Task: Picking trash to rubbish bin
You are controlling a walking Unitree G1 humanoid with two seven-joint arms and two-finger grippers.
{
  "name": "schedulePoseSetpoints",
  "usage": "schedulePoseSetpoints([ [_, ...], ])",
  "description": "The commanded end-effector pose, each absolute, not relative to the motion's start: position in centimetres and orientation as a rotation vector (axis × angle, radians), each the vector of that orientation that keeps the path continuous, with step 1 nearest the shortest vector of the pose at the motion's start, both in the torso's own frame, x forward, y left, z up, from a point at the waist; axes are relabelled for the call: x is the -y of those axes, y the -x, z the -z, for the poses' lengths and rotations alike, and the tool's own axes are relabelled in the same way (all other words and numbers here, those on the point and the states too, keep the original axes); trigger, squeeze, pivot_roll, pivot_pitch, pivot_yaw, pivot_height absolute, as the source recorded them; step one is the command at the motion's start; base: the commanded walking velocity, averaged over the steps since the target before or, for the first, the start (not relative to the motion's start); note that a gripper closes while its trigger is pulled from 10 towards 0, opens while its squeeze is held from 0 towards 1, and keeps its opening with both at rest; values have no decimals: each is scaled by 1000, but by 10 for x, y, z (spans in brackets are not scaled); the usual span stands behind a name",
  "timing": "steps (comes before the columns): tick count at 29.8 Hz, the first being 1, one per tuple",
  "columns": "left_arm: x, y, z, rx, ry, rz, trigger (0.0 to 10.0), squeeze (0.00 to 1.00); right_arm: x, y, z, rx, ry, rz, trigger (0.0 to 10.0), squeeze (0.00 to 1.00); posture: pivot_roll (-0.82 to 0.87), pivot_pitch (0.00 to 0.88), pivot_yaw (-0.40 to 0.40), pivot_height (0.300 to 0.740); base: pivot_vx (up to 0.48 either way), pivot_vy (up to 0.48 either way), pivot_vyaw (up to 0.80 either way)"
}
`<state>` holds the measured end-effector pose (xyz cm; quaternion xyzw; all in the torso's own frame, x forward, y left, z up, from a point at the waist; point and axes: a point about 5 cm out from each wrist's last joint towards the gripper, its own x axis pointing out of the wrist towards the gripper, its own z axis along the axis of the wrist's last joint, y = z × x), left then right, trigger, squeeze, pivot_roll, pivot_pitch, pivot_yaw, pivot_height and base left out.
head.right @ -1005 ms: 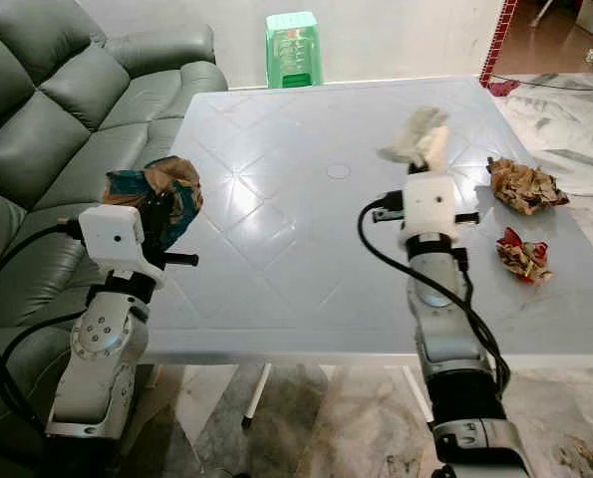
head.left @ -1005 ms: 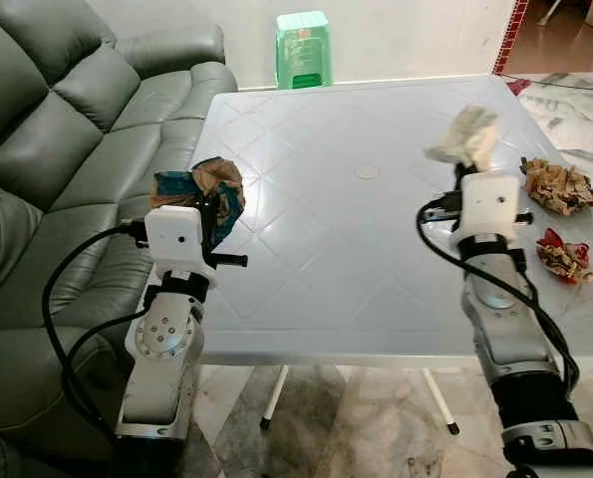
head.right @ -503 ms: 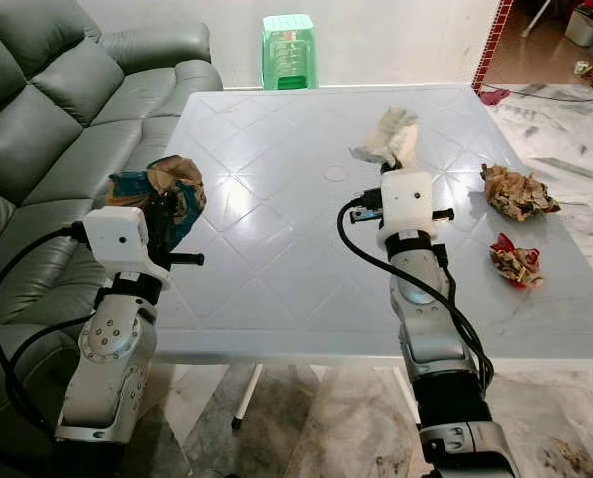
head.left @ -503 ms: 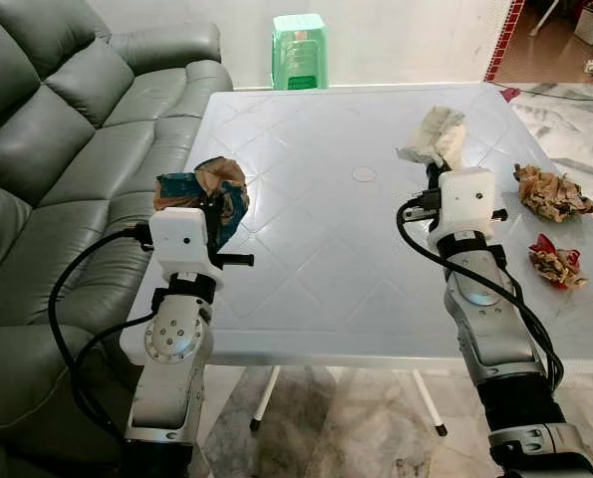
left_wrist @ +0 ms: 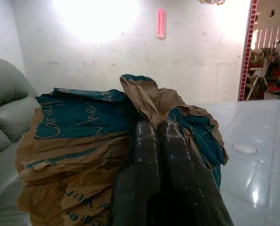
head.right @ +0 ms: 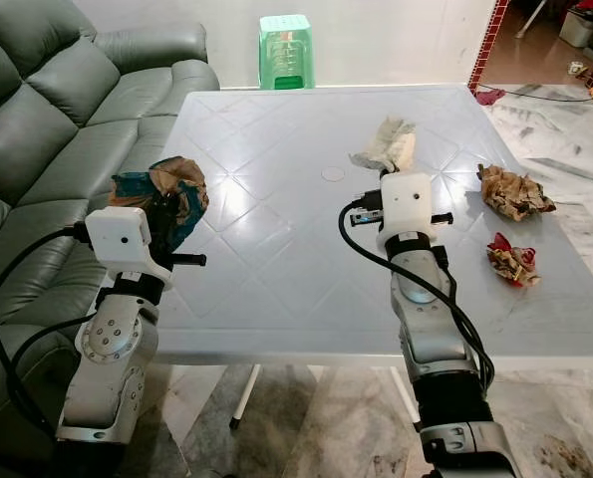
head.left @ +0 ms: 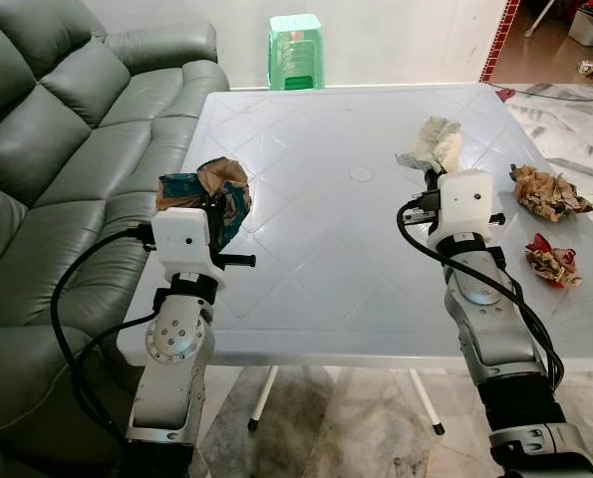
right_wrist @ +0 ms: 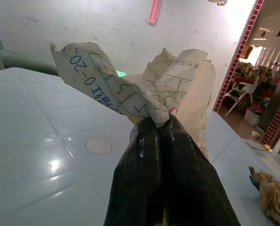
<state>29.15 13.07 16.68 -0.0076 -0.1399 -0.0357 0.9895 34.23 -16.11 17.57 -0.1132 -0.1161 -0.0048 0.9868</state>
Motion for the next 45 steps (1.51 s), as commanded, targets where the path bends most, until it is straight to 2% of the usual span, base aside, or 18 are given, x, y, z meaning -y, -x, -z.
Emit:
schedulePoseSetpoints([
  [1, -130, -290, -168, 277, 12, 81, 0, 0, 164, -343, -183, 253, 216, 25, 10000, 0, -48, 29, 7, 740, -341, 0, 0],
  [18, -130, -290, -166, 269, 12, 87, 0, 0, 167, -343, -183, 244, 216, 33, 10000, 0, -49, 35, 9, 740, -392, 0, 0],
  [35, -131, -292, -168, 282, 17, 98, 0, 0, 173, -345, -185, 243, 220, 62, 10000, 0, -56, 33, 16, 740, 0, 0, 0],
  [45, -133, -293, -169, 286, 31, 103, 0, 0, 174, -346, -182, 219, 212, 73, 10000, 0, -55, 32, 15, 740, 0, 0, -770],
])
